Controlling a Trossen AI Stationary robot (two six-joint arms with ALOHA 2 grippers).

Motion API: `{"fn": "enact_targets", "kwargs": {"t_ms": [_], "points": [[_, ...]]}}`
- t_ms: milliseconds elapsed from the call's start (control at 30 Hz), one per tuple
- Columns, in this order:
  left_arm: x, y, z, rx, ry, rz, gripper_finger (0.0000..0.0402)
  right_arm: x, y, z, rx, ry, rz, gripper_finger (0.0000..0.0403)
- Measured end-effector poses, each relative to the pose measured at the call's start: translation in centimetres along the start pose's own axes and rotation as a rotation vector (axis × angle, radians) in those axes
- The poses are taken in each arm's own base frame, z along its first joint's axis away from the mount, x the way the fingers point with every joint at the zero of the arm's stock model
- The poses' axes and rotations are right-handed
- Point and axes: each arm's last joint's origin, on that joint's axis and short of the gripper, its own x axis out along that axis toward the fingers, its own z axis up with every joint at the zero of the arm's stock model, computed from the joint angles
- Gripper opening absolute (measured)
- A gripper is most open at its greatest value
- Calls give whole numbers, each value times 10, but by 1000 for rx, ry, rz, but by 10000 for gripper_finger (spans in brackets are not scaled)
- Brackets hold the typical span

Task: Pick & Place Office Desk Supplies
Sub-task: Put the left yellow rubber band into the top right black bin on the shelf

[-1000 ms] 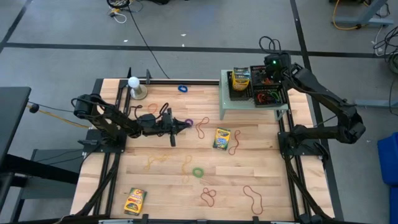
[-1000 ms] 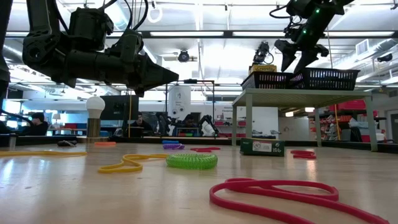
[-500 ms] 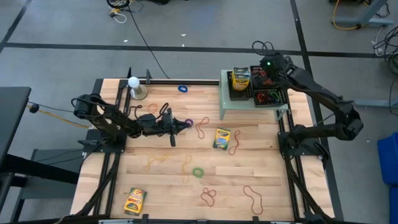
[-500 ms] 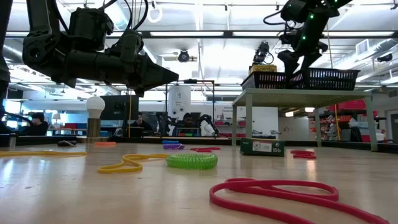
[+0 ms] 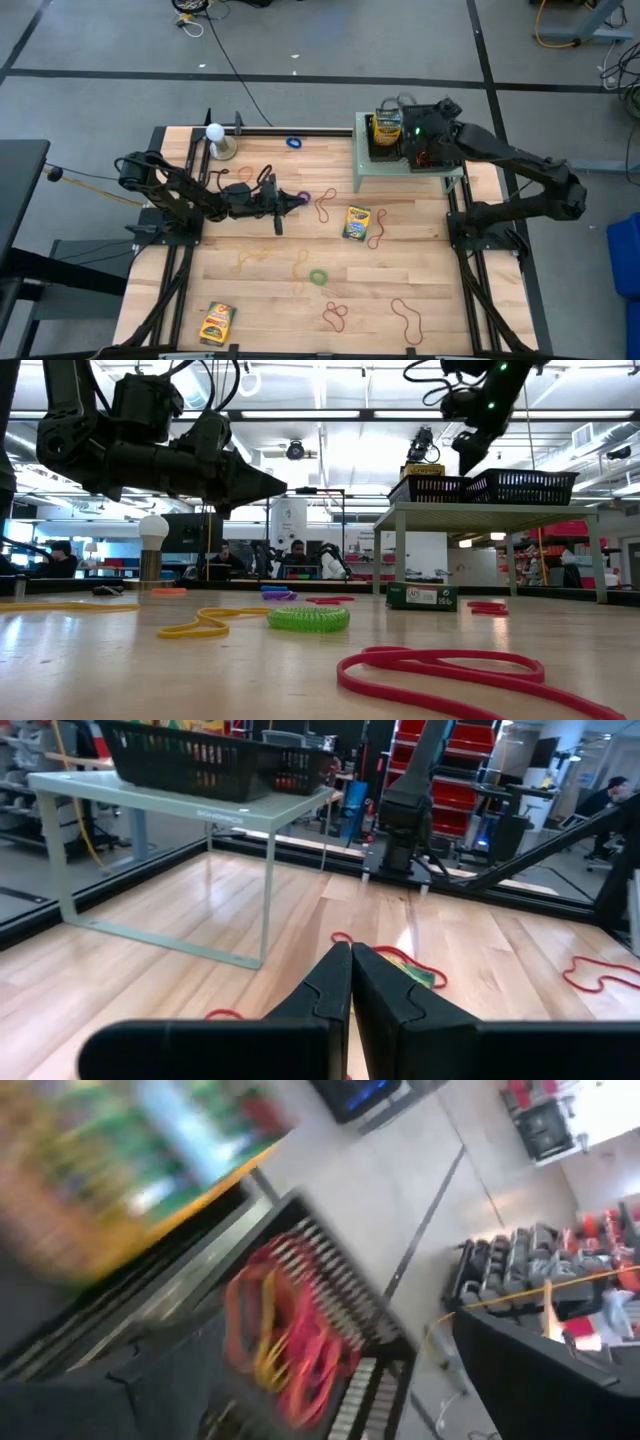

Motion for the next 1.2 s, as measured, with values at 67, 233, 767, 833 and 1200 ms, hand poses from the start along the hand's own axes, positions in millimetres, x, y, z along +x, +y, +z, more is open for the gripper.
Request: {"fn": "enact_targets", "kwargs": {"t_ms": [67,233,767,833,1200], "points": [[0,0,0,-5,-3,15,18,-14,9,-8,-4,17,47,376],[1,0,1,15,-4,18,10,-57,26,-29,44,-52,107,302],[14,0,2,-37,73,9,11,-125,163,-103,86,-395,735,153],[17,-3,-1,-33,124,0,7,-125,182,-109,126,-432,786,138],[13,-44,8,33,535,58,11,-112,237,-117,204,-530,830,8]]}}
